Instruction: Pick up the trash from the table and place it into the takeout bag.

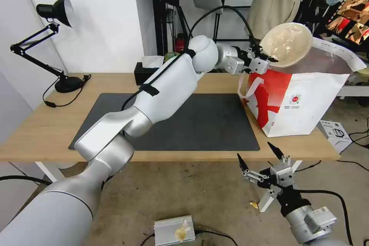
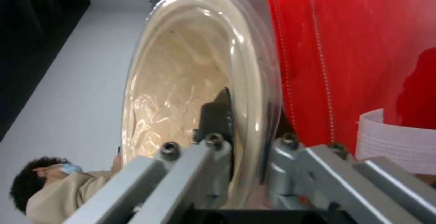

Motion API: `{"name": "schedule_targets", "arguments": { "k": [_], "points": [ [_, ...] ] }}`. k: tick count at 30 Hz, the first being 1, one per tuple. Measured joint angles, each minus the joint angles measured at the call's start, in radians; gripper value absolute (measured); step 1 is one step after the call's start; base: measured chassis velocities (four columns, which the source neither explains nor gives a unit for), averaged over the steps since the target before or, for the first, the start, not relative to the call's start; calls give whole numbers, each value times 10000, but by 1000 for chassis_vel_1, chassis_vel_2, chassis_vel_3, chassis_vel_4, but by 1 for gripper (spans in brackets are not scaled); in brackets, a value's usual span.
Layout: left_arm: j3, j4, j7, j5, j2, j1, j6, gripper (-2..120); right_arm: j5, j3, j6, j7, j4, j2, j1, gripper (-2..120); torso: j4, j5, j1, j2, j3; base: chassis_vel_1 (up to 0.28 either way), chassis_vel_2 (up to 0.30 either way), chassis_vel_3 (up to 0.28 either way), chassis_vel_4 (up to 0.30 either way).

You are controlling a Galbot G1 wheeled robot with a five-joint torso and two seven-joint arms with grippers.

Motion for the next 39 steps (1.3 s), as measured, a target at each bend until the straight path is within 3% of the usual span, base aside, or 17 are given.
{"name": "schedule_targets", "arguments": {
  "k": [8, 12, 18, 22, 27, 39],
  "points": [
    [188, 44, -23, -89, -2, -84, 167, 37, 0, 0, 0, 0, 0, 0, 0, 100, 1, 0, 0, 0, 0, 0, 0, 0, 0],
    [294, 39, -54, -134, -3, -111, 214, 56, 0, 0, 0, 0, 0, 0, 0, 100, 0, 0, 0, 0, 0, 0, 0, 0, 0],
    [410, 64, -300, -146, -3, -113, 214, 73, 0, 0, 0, 0, 0, 0, 0, 100, 0, 0, 0, 0, 0, 0, 0, 0, 0],
    [530, 65, -364, -267, -3, -194, 267, 92, 0, 0, 0, 0, 0, 0, 0, 100, 0, 0, 0, 0, 0, 0, 0, 0, 0],
    [596, 32, -423, -373, -3, -208, 294, 99, 0, 0, 0, 0, 0, 0, 0, 100, 0, 0, 0, 0, 0, 0, 0, 0, 0],
    [462, -75, -924, -599, 6, -209, 299, 100, 0, 0, 0, 0, 0, 0, 0, 100, 0, 0, 0, 0, 0, 0, 0, 0, 0]
  ]
}}
